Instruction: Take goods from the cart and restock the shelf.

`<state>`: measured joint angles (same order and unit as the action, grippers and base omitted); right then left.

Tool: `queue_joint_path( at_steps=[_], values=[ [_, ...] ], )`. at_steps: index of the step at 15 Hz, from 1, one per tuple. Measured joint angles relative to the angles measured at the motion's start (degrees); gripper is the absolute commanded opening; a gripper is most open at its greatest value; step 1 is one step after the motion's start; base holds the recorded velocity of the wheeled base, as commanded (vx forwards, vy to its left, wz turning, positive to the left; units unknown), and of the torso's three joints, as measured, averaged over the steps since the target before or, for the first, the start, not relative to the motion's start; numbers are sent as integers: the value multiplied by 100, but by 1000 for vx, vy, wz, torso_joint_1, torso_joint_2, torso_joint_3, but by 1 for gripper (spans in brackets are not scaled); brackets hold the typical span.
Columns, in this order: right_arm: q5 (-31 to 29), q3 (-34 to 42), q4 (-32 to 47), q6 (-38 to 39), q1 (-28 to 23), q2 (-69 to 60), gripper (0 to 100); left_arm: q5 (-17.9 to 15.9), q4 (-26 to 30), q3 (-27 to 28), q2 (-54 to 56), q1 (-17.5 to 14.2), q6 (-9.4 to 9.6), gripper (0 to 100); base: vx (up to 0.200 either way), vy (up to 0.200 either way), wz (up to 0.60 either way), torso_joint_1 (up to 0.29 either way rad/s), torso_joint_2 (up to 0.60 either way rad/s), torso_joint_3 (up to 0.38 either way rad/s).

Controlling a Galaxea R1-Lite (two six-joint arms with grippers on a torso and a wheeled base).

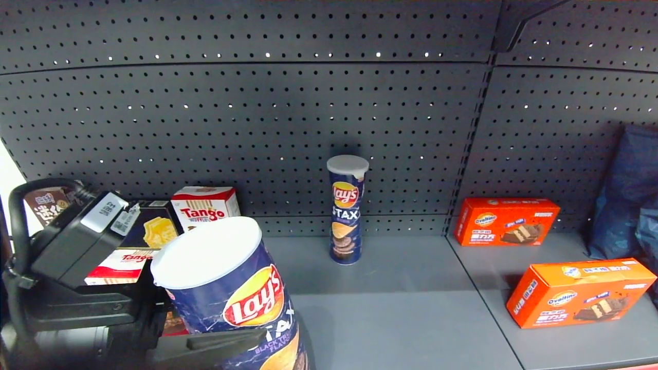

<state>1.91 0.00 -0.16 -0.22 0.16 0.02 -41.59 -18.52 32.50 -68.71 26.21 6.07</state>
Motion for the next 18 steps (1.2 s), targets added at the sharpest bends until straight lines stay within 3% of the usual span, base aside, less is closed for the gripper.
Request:
queue_joint_path(
  at_steps=[7,10,14,18],
  values=[
    [84,-21,-17,-101,0,5,100,-4,-9,-84,11,-4,-2,0,0,0,0,0,0,0],
    [169,-936,-52,-106,105,490,100,-9,-39,-59,10,9,-2,0,0,0,0,0,0,0],
    [511,-2499,11,-369,774,2260,100,-9,-20,-56,10,11,0,0,0,0,0,0,0,0],
    [577,-3039,-503,-435,1960,3818,100,0,-15,-80,2,5,0,0,0,0,0,0,0,0]
  ],
)
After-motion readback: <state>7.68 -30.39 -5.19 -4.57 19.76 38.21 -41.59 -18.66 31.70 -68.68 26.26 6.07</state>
